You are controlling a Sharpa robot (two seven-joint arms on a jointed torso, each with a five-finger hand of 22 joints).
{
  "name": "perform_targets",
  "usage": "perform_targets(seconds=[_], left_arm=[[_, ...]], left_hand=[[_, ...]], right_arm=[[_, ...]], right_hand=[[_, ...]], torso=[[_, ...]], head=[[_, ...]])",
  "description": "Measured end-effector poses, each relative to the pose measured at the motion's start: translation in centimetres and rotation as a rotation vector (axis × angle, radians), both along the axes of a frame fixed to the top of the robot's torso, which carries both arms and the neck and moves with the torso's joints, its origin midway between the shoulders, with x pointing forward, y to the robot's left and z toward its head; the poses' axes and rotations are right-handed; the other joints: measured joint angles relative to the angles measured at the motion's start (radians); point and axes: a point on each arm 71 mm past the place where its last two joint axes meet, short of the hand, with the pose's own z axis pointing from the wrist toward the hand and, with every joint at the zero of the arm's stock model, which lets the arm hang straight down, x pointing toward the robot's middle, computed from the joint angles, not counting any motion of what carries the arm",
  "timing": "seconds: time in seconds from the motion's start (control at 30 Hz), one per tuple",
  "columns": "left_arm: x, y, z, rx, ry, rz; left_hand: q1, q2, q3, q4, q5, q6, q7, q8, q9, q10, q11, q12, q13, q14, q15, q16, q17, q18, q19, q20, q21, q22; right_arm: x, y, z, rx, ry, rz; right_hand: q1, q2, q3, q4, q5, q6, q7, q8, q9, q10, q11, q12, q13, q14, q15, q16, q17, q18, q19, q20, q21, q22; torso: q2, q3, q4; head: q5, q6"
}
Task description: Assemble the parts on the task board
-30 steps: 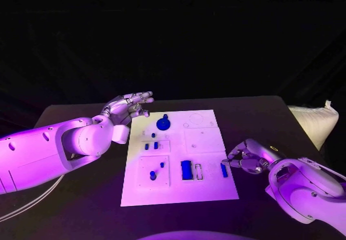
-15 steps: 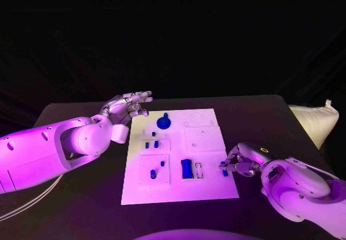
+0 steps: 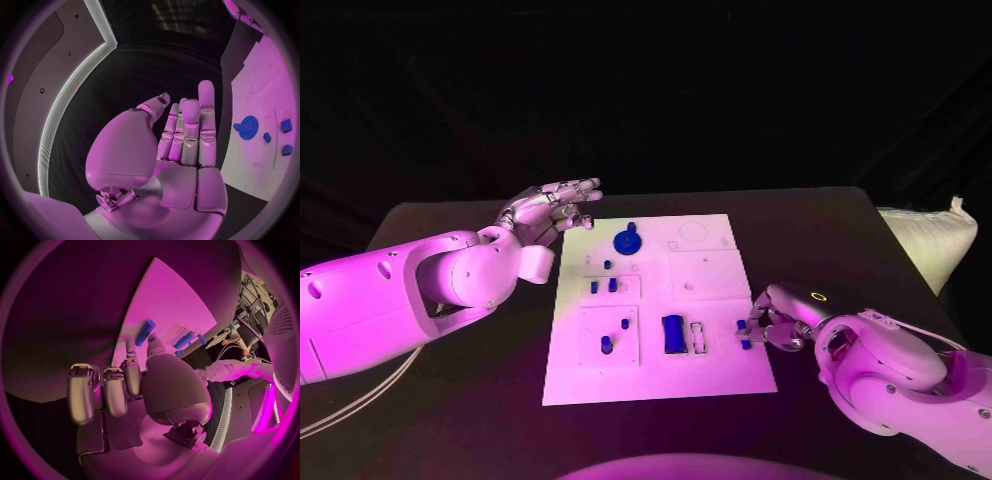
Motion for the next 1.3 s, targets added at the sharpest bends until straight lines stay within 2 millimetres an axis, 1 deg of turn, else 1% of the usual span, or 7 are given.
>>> perform_targets(seconds=[0.27,0.4,0.57,0.7,0.9,1.0,1.3], left_arm=[[0.0,0.1,0.0,0.002,-0.001,0.001],[0.0,0.2,0.0,0.003,-0.001,0.002],[0.0,0.2,0.0,0.004,-0.001,0.003],[0.0,0.2,0.0,0.004,-0.001,0.002],[0.0,0.2,0.0,0.004,-0.001,0.001],[0.0,0.2,0.0,0.004,-0.001,0.001],[0.0,0.2,0.0,0.005,-0.001,0.001]], left_hand=[[0.000,0.000,0.000,0.000,0.000,0.000,0.000,0.000,0.000,0.000,0.000,0.000,0.000,0.000,0.000,0.000,0.000,0.000,0.000,0.000,0.000,0.000],[0.000,0.000,0.000,0.000,0.000,0.000,0.000,0.000,0.000,0.000,0.000,0.000,0.000,0.000,0.000,0.000,0.000,0.000,0.000,0.000,0.000,0.000],[0.000,0.000,0.000,0.000,0.000,0.000,0.000,0.000,0.000,0.000,0.000,0.000,0.000,0.000,0.000,0.000,0.000,0.000,0.000,0.000,0.000,0.000],[0.000,0.000,0.000,0.000,0.000,0.000,0.000,0.000,0.000,0.000,0.000,0.000,0.000,0.000,0.000,0.000,-0.002,0.000,0.000,0.000,0.000,0.000],[0.000,0.000,0.000,0.000,0.000,0.000,0.000,0.000,0.000,0.000,0.000,0.000,0.000,0.000,0.000,0.000,-0.002,0.000,0.000,0.000,0.000,0.000],[0.000,0.000,0.000,0.000,0.000,0.000,0.000,0.000,0.000,0.000,0.000,0.000,0.000,0.000,0.000,0.000,-0.002,0.000,0.000,0.000,0.000,0.000],[0.000,0.000,0.000,0.000,0.000,0.000,0.000,0.000,0.000,0.000,0.000,0.000,0.000,0.000,0.000,0.000,-0.002,0.000,0.000,0.000,0.000,0.000]], right_arm=[[0.0,1.1,-0.1,-0.042,-0.017,0.049],[0.0,1.6,-0.1,-0.073,-0.035,0.080],[-0.1,2.1,-0.1,-0.104,-0.051,0.110],[-0.2,2.5,-0.1,-0.115,-0.058,0.129],[-0.2,2.8,-0.1,-0.116,-0.062,0.142],[-0.2,2.8,-0.1,-0.101,-0.057,0.136],[-0.6,2.6,-0.2,0.009,-0.011,0.074]], right_hand=[[0.045,-0.045,0.055,-0.049,-0.080,0.013,-0.009,0.000,0.002,-0.003,-0.004,-0.007,0.000,0.000,-0.007,0.000,0.000,-0.011,0.000,-0.001,0.004,0.000],[0.073,-0.046,0.078,-0.072,-0.119,0.024,-0.009,0.000,0.002,-0.003,-0.005,-0.006,0.024,0.000,-0.007,0.004,0.000,-0.011,0.000,-0.008,0.008,0.000],[0.080,-0.051,0.112,-0.093,-0.126,0.031,-0.010,-0.004,-0.005,-0.003,-0.005,-0.006,0.038,0.000,-0.007,0.004,0.000,-0.011,0.000,-0.008,0.011,0.000],[0.083,-0.054,0.146,-0.110,-0.112,0.034,-0.013,-0.010,-0.004,-0.004,-0.006,-0.008,0.048,0.000,-0.007,0.006,0.000,-0.011,0.000,-0.008,0.011,0.000],[0.084,-0.055,0.204,-0.118,-0.048,0.032,-0.011,-0.015,-0.003,-0.004,-0.006,-0.018,0.058,0.001,-0.007,0.008,0.000,-0.011,0.000,-0.008,0.011,0.000],[0.063,-0.034,0.255,-0.110,-0.019,0.028,-0.006,-0.022,-0.002,-0.004,-0.006,-0.014,0.050,0.001,-0.007,0.008,0.000,-0.011,0.000,-0.008,0.016,0.000],[0.051,-0.023,0.415,-0.098,-0.008,0.028,-0.004,-0.047,-0.002,-0.004,-0.006,-0.007,0.012,0.001,-0.007,0.008,0.001,-0.010,0.000,-0.008,0.015,0.000]], torso=[[0.000,-0.0010,0.0022],[0.000,-0.0015,0.0034],[-0.001,-0.0020,0.0041],[-0.001,-0.0025,0.0045],[-0.001,-0.0032,0.0063],[-0.001,-0.0032,0.0069],[-0.001,-0.0031,0.0088]], head=[[0.001,-0.001],[0.002,-0.003],[0.002,-0.004],[0.000,-0.005],[-0.002,-0.006],[-0.003,-0.006],[0.000,-0.007]])
